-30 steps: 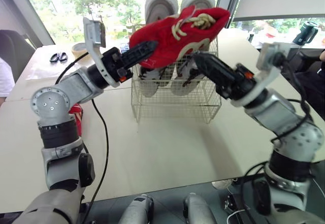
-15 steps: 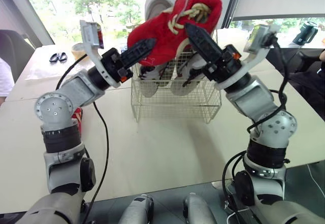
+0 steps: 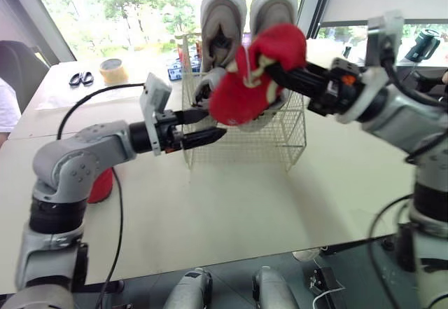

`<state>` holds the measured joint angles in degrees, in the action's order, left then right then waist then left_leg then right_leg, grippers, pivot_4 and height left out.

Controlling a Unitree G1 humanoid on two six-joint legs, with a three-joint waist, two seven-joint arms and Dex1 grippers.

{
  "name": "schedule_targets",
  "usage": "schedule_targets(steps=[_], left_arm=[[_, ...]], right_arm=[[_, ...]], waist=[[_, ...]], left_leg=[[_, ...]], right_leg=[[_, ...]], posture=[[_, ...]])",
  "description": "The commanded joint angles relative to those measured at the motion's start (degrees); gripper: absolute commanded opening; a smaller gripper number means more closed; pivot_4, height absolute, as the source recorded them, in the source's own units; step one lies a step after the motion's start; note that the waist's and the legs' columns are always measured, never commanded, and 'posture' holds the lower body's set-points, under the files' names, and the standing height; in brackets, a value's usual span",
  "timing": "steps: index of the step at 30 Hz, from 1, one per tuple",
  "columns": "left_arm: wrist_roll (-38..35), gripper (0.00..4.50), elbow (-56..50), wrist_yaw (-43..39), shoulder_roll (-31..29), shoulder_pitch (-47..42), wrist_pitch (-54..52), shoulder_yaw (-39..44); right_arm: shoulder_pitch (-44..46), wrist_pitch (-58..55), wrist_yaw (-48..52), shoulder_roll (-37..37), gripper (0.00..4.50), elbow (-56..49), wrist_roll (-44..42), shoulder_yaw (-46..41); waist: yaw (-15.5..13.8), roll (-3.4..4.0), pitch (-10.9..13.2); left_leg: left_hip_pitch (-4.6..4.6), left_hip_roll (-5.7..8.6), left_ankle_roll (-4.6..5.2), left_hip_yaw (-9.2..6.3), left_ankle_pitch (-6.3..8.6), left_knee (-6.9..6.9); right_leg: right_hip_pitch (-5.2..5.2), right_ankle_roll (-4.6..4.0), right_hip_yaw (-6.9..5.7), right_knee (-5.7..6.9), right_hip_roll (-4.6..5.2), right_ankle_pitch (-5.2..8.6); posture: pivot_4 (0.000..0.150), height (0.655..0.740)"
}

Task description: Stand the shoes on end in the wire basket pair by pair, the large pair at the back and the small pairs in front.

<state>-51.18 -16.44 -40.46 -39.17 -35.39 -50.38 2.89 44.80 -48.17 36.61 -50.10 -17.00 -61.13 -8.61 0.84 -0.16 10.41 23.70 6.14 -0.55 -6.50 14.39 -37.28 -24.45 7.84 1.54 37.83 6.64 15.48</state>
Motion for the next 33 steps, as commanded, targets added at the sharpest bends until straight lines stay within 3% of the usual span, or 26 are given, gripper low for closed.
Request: schedule_targets(steps=[1, 7, 17, 19, 20, 25, 26, 33], left_arm=[[3.8, 4.41, -0.5, -1.4, 3.1, 0.7, 9.2, 2.3], [3.9, 4.41, -1.4, 0.0, 8.7, 2.9, 14.5, 4.5], [2.4, 4.41, -2.3, -0.9, 8.7, 3.9, 13.3, 5.7], [2.4, 4.50, -2.1, -1.1, 8.4, 3.9, 13.2, 5.7], [2.5, 4.50, -2.1, -1.1, 8.3, 3.8, 13.1, 5.8], [3.4, 4.50, -2.4, 0.9, 6.4, 3.6, 12.1, 6.9], [3.2, 4.50, -2.6, 1.6, 5.6, 3.4, 11.6, 7.8], [5.6, 4.50, -0.9, 14.5, -0.4, 1.8, 5.7, 15.2]], right_arm=[[0.6, 10.0, 16.1, -7.0, 0.46, 3.3, 12.9, 4.8], [1.6, 25.3, 27.1, -8.1, 0.46, 12.1, 29.2, 10.9], [0.0, 31.2, 32.9, -4.1, 0.46, 18.0, 37.1, 12.1], [-0.3, 30.8, 33.2, -3.5, 1.48, 18.3, 37.4, 11.8], [-0.8, 30.9, 33.3, -3.6, 1.73, 18.2, 37.8, 11.6], [-4.6, 28.7, 32.9, -6.3, 4.27, 13.5, 37.8, 8.3], [-5.4, 28.0, 32.7, -7.2, 4.46, 12.1, 37.4, 7.0], [-3.5, 24.3, 31.7, -13.2, 4.46, 9.6, 36.0, -0.8]], waist=[[-0.1, -0.04, 0.0], [0.0, -0.06, 0.0], [-0.1, -0.07, 0.0], [-0.2, -0.07, 0.0], [-0.2, -0.08, 0.0], [-0.2, -0.07, 0.0], [-0.3, -0.07, 0.0], [-0.2, -0.07, 0.0]], left_leg=[[-0.01, 0.00, 0.01, 0.02, 0.01, -0.01], [-0.01, 0.00, -0.01, 0.02, 0.00, -0.05], [0.00, 0.01, -0.28, 0.00, -0.16, -0.04], [0.00, 0.01, -0.28, -0.01, -0.16, -0.04], [0.00, 0.01, -0.28, -0.01, -0.16, -0.04], [0.00, 0.02, -0.29, -0.02, -0.16, -0.04], [0.00, 0.01, -0.29, -0.03, -0.16, -0.04], [0.00, 0.00, -0.28, -0.05, -0.15, -0.01]], right_leg=[[0.02, 0.00, -0.01, -0.01, 0.01, 0.00], [0.04, 0.01, -0.03, -0.04, 0.06, -0.01], [0.04, 0.01, -0.03, -0.07, 0.08, -0.01], [0.04, 0.01, -0.03, -0.07, 0.08, -0.01], [0.04, 0.01, -0.03, -0.07, 0.07, -0.01], [0.04, 0.01, -0.03, -0.07, 0.08, -0.01], [0.04, 0.01, -0.03, -0.06, 0.07, -0.01], [0.04, 0.01, -0.04, -0.06, 0.07, -0.01]], posture=[[0.150, 0.7400], [0.150, 0.7400], [0.150, 0.7400], [0.150, 0.7400], [0.150, 0.7400], [0.150, 0.7400], [0.150, 0.7400], [0.150, 0.7400]])
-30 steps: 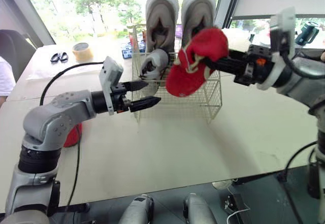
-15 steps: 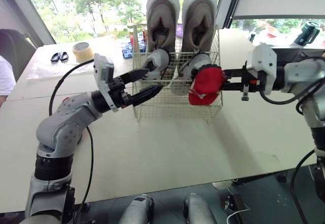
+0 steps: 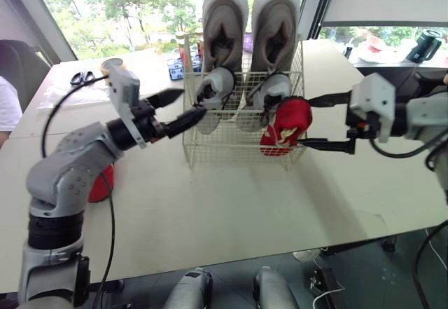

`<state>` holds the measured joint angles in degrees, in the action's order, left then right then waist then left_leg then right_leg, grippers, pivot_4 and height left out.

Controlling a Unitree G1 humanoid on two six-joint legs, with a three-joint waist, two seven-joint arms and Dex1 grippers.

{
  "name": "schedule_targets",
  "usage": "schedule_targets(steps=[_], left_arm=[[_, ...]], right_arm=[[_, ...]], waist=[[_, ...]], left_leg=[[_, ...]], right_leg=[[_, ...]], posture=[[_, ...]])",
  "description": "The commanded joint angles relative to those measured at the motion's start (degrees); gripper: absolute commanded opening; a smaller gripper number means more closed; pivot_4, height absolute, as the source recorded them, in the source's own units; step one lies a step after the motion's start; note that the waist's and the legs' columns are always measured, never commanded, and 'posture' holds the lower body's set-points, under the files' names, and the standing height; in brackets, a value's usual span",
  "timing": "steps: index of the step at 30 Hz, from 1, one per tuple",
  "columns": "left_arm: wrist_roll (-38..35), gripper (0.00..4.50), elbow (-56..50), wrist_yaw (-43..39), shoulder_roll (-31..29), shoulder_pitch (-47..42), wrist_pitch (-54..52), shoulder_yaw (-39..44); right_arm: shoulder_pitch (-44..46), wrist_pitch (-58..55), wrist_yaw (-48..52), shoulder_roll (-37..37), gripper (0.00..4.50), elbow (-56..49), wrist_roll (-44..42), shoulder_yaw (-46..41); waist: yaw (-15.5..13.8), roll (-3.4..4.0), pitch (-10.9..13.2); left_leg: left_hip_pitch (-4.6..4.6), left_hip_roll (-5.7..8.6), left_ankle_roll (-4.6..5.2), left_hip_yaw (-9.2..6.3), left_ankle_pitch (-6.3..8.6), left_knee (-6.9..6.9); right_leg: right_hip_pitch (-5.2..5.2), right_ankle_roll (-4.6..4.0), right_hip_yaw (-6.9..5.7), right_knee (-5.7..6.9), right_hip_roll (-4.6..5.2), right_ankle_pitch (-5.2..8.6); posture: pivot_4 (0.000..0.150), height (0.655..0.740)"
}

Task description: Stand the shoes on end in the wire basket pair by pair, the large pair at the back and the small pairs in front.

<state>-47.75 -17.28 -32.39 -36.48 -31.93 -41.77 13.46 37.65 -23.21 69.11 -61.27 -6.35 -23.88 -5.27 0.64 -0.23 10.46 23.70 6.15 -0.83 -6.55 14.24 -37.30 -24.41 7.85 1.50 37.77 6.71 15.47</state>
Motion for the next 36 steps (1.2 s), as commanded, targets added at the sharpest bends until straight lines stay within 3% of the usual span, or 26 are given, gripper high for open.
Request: schedule_targets(steps=[1, 4, 8, 13, 17, 26, 34, 35, 36], left_arm=[[4.5, 4.50, 1.2, 9.6, -4.7, -2.2, -4.1, 5.7], [9.1, 4.50, 7.3, 18.1, -10.0, -4.8, -11.0, 8.3], [12.9, 4.50, 13.5, 23.1, -15.3, -6.6, -22.4, 8.3], [12.5, 4.50, 20.2, 12.5, -29.3, 0.0, -33.5, 7.8], [13.4, 4.50, 21.7, 6.8, -33.9, 5.3, -33.6, 6.7], [16.8, 4.50, 27.0, 0.6, -29.1, 5.4, -28.5, -0.9], [25.8, 4.50, 44.7, -2.4, -22.2, -3.8, -17.3, -10.1], [26.8, 3.98, 46.8, -3.0, -21.5, -5.0, -15.9, -10.6], [27.3, 3.74, 48.4, -3.4, -21.0, -6.0, -14.8, -10.6]], right_arm=[[6.3, -1.0, -1.0, -2.2, 4.46, -0.9, -2.0, -4.6], [16.4, -4.2, -2.0, 2.3, 4.46, -1.2, -6.6, -3.4], [20.2, -5.9, 0.0, 6.6, 4.46, -3.4, -8.8, 0.8], [19.4, -4.7, 3.1, 12.7, 4.46, -5.4, -8.5, 7.2], [18.9, -2.8, 3.8, 14.7, 4.46, -4.6, -6.8, 8.9], [19.4, -4.4, 2.7, 15.9, 4.46, -6.8, -7.9, 7.8], [18.7, -10.1, -1.2, 13.9, 4.46, -12.6, -11.2, 4.3], [18.5, -10.7, -1.7, 13.5, 4.50, -13.2, -11.3, 3.9], [18.3, -11.2, -2.2, 13.3, 4.50, -13.7, -11.5, 3.6]], waist=[[0.2, 0.00, 0.0], [0.6, 0.07, 0.1], [0.2, -0.05, 0.0], [0.5, -0.31, 0.1], [-0.1, -0.36, 0.2], [0.1, -0.39, 0.2], [-0.2, -0.42, 0.2], [-0.2, -0.44, 0.1], [-0.3, -0.45, 0.1]], left_leg=[[0.00, 0.00, 0.00, 0.00, 0.00, 0.00], [-0.03, -0.02, 0.01, 0.07, 0.01, 0.06], [-0.10, -0.08, 0.00, -0.05, 0.01, 0.20], [-0.09, 0.02, 0.00, 0.08, 0.01, 0.17], [-0.07, 0.01, -0.04, 0.03, -0.01, 0.20], [-0.09, -0.01, -0.06, -0.06, -0.02, 0.17], [-0.09, 0.02, -0.07, -0.02, -0.03, 0.15], [-0.09, 0.02, -0.04, -0.05, -0.02, 0.13], [-0.09, 0.01, -0.04, -0.05, -0.02, 0.11]], right_leg=[[0.00, 0.00, 0.00, 0.00, 0.00, 0.00], [-0.11, -0.01, 0.07, 0.10, -0.02, 0.00], [-0.03, -0.03, -0.01, 0.05, -0.14, 0.01], [-0.10, 0.00, 0.03, 0.08, 0.01, 0.00], [-0.14, -0.02, -0.02, 0.10, 0.04, 0.01], [-0.09, -0.08, -0.09, 0.14, 0.05, -0.03], [-0.11, -0.08, -0.08, 0.17, 0.06, -0.03], [-0.08, -0.07, -0.11, 0.17, 0.05, -0.03], [-0.07, -0.07, -0.13, 0.18, 0.05, -0.03]], posture=[[0.150, 0.7400], [0.150, 0.7400], [0.150, 0.7400], [0.150, 0.7400], [0.150, 0.7400], [0.150, 0.7400], [0.150, 0.7400], [0.150, 0.7400], [0.150, 0.7400]])
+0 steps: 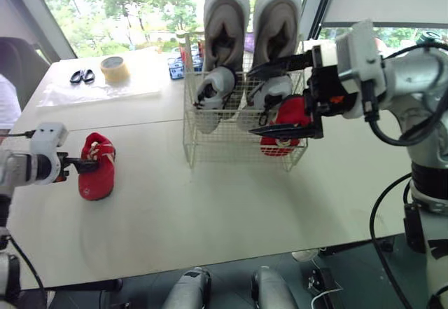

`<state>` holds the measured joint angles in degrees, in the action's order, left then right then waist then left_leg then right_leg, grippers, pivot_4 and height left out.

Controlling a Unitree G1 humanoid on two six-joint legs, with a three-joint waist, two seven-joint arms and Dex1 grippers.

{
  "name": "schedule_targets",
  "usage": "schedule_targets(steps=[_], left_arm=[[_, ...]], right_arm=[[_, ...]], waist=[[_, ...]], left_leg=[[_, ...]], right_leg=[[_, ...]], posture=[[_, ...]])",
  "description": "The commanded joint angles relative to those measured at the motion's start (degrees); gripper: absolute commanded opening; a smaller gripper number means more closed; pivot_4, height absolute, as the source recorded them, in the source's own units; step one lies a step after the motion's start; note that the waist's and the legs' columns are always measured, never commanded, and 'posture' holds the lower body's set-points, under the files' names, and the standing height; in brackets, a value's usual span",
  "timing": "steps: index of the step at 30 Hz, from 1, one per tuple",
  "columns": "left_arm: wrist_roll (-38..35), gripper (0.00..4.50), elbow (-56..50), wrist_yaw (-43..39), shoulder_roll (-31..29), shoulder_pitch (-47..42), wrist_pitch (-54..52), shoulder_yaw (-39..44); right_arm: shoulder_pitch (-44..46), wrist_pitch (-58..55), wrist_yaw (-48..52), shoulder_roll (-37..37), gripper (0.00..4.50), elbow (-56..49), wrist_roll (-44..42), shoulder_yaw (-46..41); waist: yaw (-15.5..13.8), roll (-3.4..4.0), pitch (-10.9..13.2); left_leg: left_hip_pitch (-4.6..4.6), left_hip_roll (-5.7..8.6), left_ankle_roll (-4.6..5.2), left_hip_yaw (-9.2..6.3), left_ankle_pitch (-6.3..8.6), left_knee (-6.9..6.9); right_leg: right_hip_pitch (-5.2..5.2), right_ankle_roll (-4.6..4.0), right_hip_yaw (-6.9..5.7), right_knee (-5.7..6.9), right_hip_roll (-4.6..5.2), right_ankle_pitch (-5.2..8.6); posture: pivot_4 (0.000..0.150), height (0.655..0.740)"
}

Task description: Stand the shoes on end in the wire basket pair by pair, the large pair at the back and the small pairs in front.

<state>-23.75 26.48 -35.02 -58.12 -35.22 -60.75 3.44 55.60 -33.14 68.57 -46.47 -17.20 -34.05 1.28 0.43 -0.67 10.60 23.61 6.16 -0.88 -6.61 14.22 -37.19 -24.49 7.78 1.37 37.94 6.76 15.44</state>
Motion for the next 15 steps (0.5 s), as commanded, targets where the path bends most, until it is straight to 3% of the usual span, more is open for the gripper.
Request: schedule_targets(steps=[1, 7, 8, 12, 15], left_arm=[[3.9, 3.22, 6.0, -1.4, 1.0, -3.6, 5.3, -0.9], [2.6, 0.24, 5.0, -4.4, 3.2, -7.5, 7.3, 2.4], [0.8, 0.07, 2.2, -4.7, 4.1, -7.7, 7.9, 5.0], [-9.5, 0.07, -17.9, -3.6, 13.8, -7.3, 20.5, 19.4], [-15.5, 0.07, -29.9, 2.4, 22.2, -8.9, 22.7, 23.9]], right_arm=[[0.1, -1.8, -2.1, -1.8, 4.50, -3.4, -1.5, -3.3], [-1.0, -3.7, -4.2, -3.3, 4.50, -4.8, -2.3, -4.7], [-1.3, -3.9, -4.4, -3.5, 4.50, -4.9, -2.4, -5.0], [-2.4, -5.0, -5.5, -4.5, 4.50, -5.2, -3.0, -6.2], [-2.9, -5.4, -6.2, -5.1, 4.50, -5.0, -3.0, -6.7]], waist=[[-0.1, -0.01, 0.0], [0.3, -0.02, 0.0], [0.2, -0.04, 0.0], [0.0, -0.21, 0.0], [0.2, -0.25, 0.0]], left_leg=[[0.00, 0.01, 0.01, -0.01, 0.00, -0.03], [0.00, -0.01, 0.09, -0.01, 0.05, -0.03], [0.00, -0.01, 0.09, 0.00, 0.05, -0.03], [0.43, -0.02, -0.08, -0.08, -0.05, -0.27], [0.98, -0.05, 0.00, -0.11, 0.01, -0.87]], right_leg=[[0.01, 0.00, -0.01, 0.02, 0.01, 0.00], [-0.03, -0.02, 0.00, 0.09, -0.01, -0.01], [-0.04, -0.01, 0.00, 0.08, -0.01, -0.01], [-0.24, 0.00, -0.09, 0.04, 0.02, -0.02], [-0.48, 0.03, -0.16, 0.06, 0.06, -0.07]], posture=[[0.150, 0.7400], [0.150, 0.7400], [0.150, 0.7400], [0.150, 0.7400], [0.150, 0.7400]])
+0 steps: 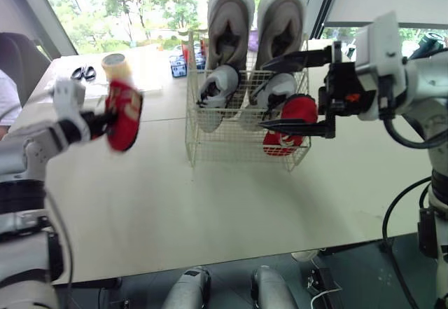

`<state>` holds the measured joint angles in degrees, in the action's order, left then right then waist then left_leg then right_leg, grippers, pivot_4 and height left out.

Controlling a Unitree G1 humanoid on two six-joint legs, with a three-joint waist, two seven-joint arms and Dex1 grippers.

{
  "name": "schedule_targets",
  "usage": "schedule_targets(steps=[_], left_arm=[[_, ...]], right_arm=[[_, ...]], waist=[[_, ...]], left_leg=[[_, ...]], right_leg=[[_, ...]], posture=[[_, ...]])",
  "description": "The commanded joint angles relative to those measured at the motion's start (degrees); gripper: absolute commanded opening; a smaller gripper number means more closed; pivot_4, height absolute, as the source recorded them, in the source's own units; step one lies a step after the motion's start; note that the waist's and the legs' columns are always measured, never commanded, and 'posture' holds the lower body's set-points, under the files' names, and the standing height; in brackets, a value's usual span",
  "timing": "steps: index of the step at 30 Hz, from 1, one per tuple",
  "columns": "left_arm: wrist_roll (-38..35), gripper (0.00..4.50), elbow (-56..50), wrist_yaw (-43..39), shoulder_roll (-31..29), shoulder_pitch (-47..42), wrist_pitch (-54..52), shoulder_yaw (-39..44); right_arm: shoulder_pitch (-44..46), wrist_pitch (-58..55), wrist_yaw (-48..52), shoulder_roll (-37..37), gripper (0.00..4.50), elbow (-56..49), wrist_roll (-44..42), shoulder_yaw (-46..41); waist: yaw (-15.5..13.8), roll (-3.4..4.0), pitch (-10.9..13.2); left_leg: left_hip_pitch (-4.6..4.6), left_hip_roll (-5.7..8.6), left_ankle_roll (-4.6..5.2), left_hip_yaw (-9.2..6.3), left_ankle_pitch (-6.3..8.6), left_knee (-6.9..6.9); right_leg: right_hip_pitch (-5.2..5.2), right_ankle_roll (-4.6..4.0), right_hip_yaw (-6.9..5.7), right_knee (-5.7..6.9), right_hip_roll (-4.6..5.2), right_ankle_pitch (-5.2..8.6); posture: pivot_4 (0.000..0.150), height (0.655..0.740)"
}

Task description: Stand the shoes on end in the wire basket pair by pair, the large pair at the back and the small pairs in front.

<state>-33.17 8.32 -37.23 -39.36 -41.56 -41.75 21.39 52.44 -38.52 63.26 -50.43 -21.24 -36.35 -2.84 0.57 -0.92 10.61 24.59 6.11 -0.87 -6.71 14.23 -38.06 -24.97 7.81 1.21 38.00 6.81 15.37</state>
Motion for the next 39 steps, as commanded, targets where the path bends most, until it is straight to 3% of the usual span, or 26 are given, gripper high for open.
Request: schedule_targets(steps=[1, 5, 9, 13, 21, 34, 39], left_arm=[[-7.6, 0.07, -15.1, 6.9, 6.2, -2.9, 4.1, 6.3], [-14.2, 0.07, -26.1, 20.1, 20.4, -5.0, 7.7, 6.5], [-4.1, 0.07, -32.6, 22.8, 27.6, 0.4, 16.2, -3.6], [5.4, 0.07, -31.8, 19.1, 28.0, 7.2, 25.9, -11.6], [19.2, 0.07, -23.8, 17.2, 31.9, 16.2, 47.7, -20.2], [31.1, 0.07, -0.4, 23.3, 40.0, 15.6, 76.8, -23.4], [33.2, 0.07, 6.3, 24.3, 41.0, 16.6, 82.8, -24.4]], right_arm=[[0.1, -0.1, -1.0, -1.3, 4.50, -1.0, -0.7, -2.6], [-0.1, -0.1, -1.3, -1.6, 4.50, -0.7, -0.4, -2.3], [0.5, 0.1, -1.0, -1.6, 4.50, 0.1, 0.1, -1.3], [1.0, 0.4, -0.4, -1.7, 4.50, 0.9, 0.6, -0.6], [1.1, -0.1, -0.2, -2.1, 4.50, 0.8, 1.0, -0.2], [1.2, -2.6, -1.4, -2.8, 4.50, -0.8, 0.4, -0.6], [1.4, -3.5, -1.9, -3.1, 4.50, -1.7, 0.3, -0.7]], waist=[[0.3, 0.00, 0.0], [0.2, 0.09, -0.1], [0.1, 0.06, 0.0], [0.1, 0.05, 0.0], [-0.4, 0.06, 0.0], [-1.5, 0.06, 0.0], [-1.5, 0.06, 0.0]], left_leg=[[-0.01, 0.04, 0.05, 0.06, 0.03, -0.02], [-0.21, -0.02, 0.08, 0.19, 0.04, 0.03], [-0.20, 0.01, 0.06, 0.18, 0.03, -0.03], [-0.28, 0.04, 0.09, 0.29, 0.05, -0.02], [-0.27, 0.05, 0.14, 0.27, 0.08, -0.02], [-0.27, 0.08, 0.20, 0.24, 0.11, -0.06], [-0.27, 0.08, 0.24, 0.23, 0.13, -0.06]], right_leg=[[0.02, 0.05, 0.03, -0.04, 0.01, -0.03], [0.11, 0.09, 0.15, -0.03, -0.02, -0.05], [0.16, 0.08, 0.11, 0.01, -0.06, -0.07], [0.20, 0.08, 0.18, -0.02, -0.07, -0.07], [0.24, 0.09, 0.15, -0.09, -0.05, -0.07], [0.30, 0.14, 0.09, -0.15, -0.03, -0.14], [0.31, 0.14, 0.09, -0.15, -0.03, -0.15]], posture=[[0.150, 0.7400], [0.150, 0.7400], [0.150, 0.7400], [0.150, 0.7400], [0.150, 0.7400], [0.150, 0.7400], [0.150, 0.7400]])
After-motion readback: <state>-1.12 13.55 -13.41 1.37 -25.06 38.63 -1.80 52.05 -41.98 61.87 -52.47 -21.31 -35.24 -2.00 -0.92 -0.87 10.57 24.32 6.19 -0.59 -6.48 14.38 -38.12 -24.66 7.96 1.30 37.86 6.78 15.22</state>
